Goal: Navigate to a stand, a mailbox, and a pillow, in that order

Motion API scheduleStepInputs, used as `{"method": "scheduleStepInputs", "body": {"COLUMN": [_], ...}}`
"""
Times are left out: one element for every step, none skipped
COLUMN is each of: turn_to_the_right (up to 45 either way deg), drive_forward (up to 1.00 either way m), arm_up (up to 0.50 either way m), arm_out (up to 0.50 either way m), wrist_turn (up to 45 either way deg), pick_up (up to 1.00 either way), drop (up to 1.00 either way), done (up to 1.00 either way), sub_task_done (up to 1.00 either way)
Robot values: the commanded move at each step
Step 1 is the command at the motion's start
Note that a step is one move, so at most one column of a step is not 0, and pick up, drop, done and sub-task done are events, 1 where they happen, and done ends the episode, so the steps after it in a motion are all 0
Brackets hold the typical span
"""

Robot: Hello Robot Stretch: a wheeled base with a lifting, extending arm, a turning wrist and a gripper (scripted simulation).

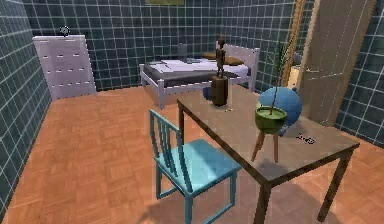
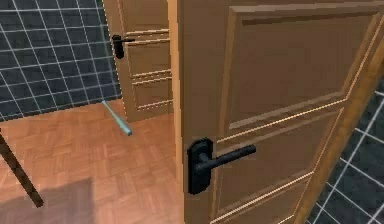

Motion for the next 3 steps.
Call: {"method": "scheduleStepInputs", "body": {"turn_to_the_right": [0.0,45.0,45.0], "drive_forward": [0.3,0.0,0.0], "arm_up": [0.0,0.0,0.0], "arm_out": [0.0,0.0,0.0], "wrist_turn": [0.0,0.0,0.0], "pick_up": [0.0,0.0,0.0], "drop": [0.0,0.0,0.0], "done": [0.0,0.0,0.0], "sub_task_done": [0.0,0.0,0.0]}}
